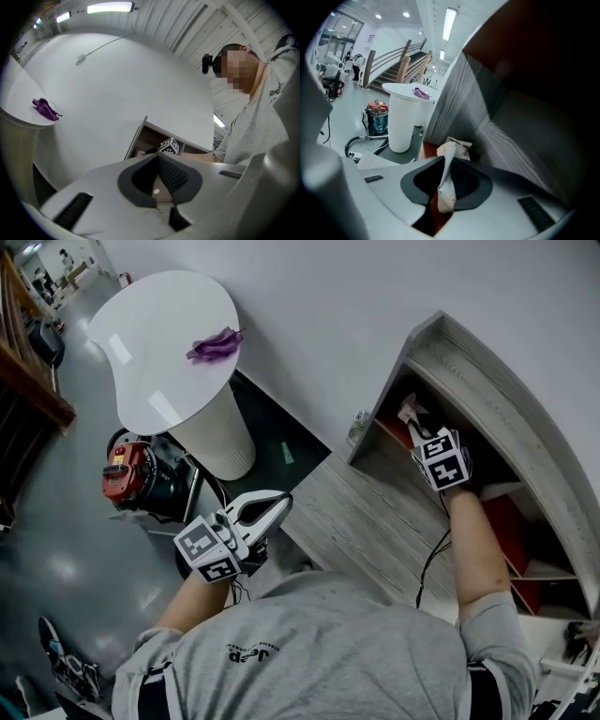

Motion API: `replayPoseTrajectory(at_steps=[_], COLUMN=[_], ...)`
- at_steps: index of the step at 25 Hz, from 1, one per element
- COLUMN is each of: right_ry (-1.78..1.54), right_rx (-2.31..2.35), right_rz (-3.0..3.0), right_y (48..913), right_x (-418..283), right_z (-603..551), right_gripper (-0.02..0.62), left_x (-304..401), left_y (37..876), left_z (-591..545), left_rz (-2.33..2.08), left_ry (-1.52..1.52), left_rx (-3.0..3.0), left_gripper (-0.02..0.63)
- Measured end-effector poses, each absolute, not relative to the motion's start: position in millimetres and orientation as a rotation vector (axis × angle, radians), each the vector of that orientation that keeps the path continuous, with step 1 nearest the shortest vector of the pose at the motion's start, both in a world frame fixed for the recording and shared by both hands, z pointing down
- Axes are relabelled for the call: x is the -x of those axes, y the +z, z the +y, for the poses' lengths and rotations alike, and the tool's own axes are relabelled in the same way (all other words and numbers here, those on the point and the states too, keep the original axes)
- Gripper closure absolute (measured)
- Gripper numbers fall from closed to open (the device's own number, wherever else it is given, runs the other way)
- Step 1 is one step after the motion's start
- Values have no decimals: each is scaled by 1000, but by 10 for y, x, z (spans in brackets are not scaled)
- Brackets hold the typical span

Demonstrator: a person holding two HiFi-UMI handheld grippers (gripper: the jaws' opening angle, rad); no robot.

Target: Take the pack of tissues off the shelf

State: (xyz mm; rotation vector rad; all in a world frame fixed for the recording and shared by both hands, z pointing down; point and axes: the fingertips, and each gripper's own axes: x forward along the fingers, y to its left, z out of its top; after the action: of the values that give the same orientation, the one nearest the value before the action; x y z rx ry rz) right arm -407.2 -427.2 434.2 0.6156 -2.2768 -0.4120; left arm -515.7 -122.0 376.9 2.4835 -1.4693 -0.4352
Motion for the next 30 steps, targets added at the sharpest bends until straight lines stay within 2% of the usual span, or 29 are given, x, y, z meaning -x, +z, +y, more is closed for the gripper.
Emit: replayPoseTrajectory(at_steps=[7, 16, 24, 30], right_ry=[-493, -425, -369, -325], right_rx=[-594, -696, -794, -886], right_rz=[-2333, -2371, -2382, -2384], right_y=[3982, 3737, 3668, 3610], right_x=[4319, 4033, 3300, 2326], right_z=[-4007, -3696, -3230, -2772], right_gripper=[518, 518, 518, 518], left_x=[5264, 5028, 4128, 3009], left_y=[3594, 3484, 3438, 3393], left_z=[-1385, -1793, -2109, -2040], left_rz=[-1411, -1142, -795, -575], left_ry=[-437, -349, -274, -213], left_rx=[-2548, -2701, -2821, -2878], left_gripper=[595, 595, 595, 595])
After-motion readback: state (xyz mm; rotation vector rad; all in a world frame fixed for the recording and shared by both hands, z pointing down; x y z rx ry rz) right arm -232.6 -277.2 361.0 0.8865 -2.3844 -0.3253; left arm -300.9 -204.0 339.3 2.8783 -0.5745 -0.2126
